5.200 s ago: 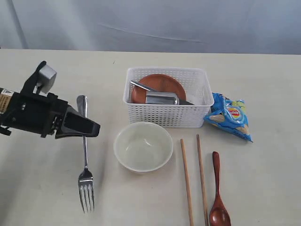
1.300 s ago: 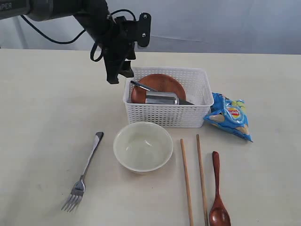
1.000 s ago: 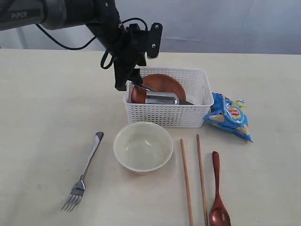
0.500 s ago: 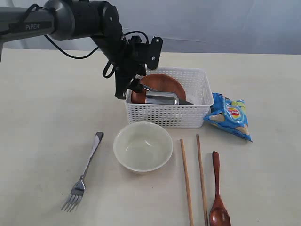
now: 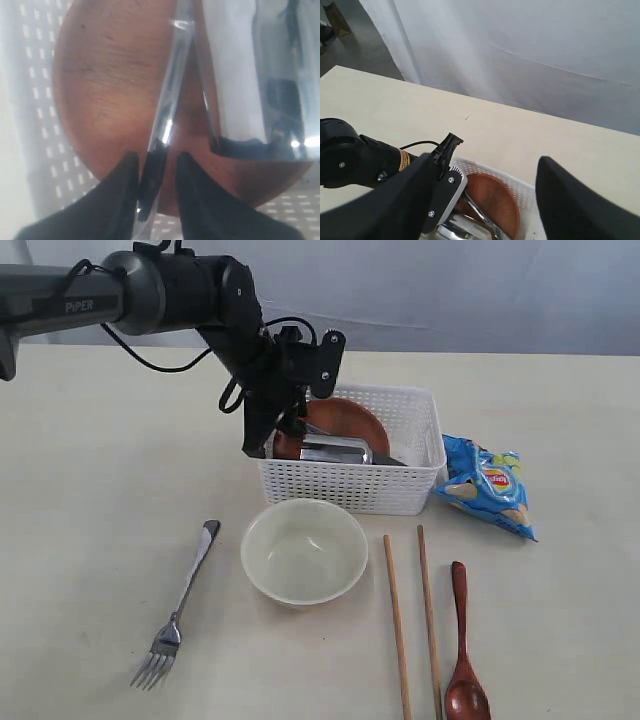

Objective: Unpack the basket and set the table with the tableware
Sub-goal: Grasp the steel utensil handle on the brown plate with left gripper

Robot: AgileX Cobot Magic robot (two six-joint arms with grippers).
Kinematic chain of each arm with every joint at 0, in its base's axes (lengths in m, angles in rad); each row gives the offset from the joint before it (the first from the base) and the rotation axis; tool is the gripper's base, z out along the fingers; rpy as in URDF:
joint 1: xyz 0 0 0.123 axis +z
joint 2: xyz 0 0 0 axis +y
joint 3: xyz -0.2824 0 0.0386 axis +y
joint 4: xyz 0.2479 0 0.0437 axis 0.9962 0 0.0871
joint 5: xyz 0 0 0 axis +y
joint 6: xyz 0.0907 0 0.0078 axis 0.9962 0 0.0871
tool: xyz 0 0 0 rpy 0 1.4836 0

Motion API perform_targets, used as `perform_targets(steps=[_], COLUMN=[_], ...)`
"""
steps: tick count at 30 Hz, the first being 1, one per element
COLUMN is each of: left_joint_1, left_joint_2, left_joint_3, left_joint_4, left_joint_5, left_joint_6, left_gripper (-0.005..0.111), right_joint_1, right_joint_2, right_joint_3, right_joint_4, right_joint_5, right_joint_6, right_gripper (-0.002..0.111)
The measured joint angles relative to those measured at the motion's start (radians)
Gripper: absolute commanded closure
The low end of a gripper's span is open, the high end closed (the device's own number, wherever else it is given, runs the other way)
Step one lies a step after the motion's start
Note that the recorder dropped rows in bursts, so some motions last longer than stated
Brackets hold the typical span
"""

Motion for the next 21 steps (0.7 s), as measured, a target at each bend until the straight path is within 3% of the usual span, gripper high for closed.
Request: perform_targets(steps=[5, 21], left_joint_1=[0.000, 0.000], left_joint_2=[0.000, -0.016], left_joint_3=[0.000, 0.000], left_joint_4=[0.006, 0.010], left_joint_5=[0.000, -0.012], left_joint_6=[0.005, 0.009], left_gripper=[0.107, 0.107], right_joint_1=[0.000, 0.000], right_joint_2=[0.000, 0.000], right_joint_3=[0.000, 0.000], right_joint_4=[0.000, 0.000], right_joint_5=[0.000, 0.000], right_joint_6=[0.000, 0.000], right_gripper=[0.051, 0.051])
